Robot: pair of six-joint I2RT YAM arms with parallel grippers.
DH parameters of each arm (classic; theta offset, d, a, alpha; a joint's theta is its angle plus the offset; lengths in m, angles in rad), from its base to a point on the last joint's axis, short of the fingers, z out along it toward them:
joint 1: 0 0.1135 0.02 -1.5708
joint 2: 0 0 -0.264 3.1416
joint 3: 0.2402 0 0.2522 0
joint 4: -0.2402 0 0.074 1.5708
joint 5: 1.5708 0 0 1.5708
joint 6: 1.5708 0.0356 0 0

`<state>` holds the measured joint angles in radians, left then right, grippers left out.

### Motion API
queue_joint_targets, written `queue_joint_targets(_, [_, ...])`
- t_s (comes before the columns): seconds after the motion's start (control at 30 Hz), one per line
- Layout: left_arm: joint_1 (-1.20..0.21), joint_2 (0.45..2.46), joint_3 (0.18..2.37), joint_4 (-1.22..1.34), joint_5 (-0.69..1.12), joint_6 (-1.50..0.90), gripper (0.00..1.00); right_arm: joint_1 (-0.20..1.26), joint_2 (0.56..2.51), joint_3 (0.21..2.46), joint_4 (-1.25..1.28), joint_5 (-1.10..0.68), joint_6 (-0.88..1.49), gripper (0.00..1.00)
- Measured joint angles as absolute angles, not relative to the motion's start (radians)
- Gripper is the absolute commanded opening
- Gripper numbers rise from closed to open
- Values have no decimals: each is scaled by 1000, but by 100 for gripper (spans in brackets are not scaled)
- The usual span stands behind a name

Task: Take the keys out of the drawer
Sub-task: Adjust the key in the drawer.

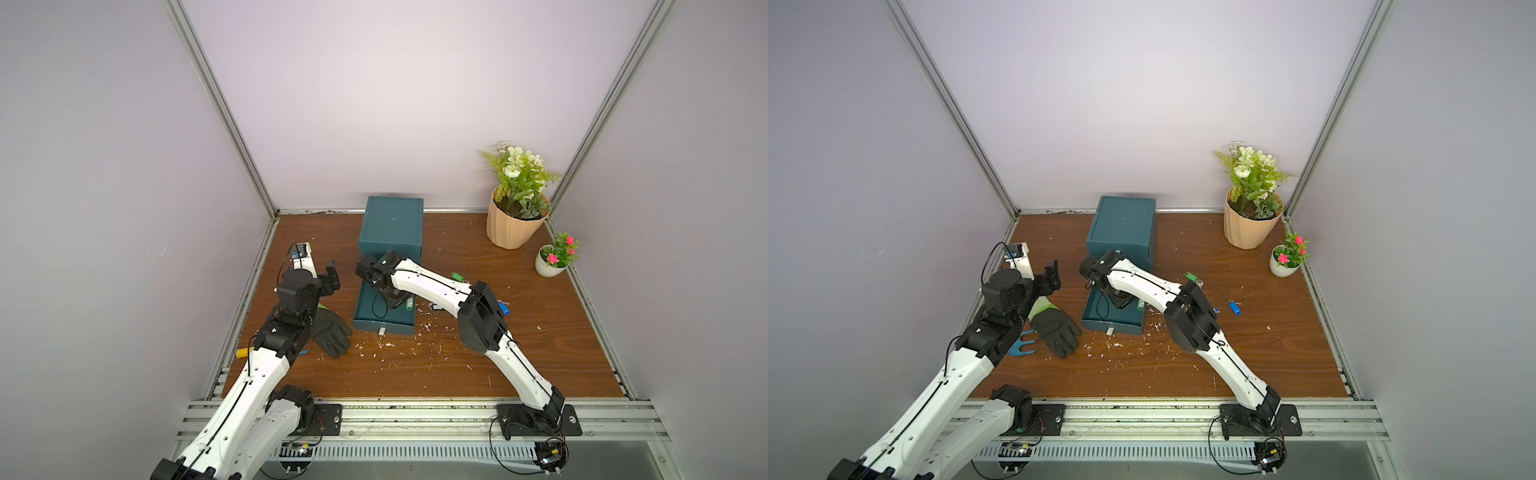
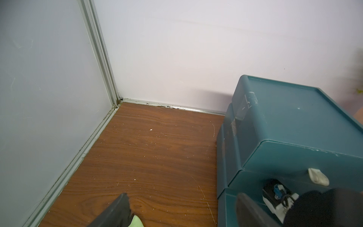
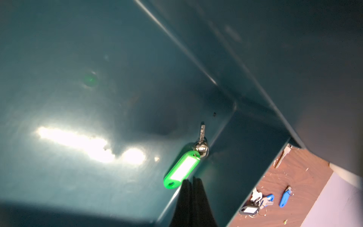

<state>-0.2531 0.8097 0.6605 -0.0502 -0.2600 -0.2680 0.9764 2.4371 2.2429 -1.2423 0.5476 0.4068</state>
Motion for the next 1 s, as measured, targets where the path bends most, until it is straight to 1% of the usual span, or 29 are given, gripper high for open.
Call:
queue_joint_targets(0.4, [-253,766,632,-60,-267,-261,86,1015,2437,2048,-1221,656,528,0])
queue_joint_targets(0.63, [-253,762,631,-66,-267,-262,86,1019,2437,2040,-1176,684,523,0])
queue_joint_targets(1.0, [-253,763,631,-69,-267,-262,86,1013,2437,2071,-1017,648,403,0])
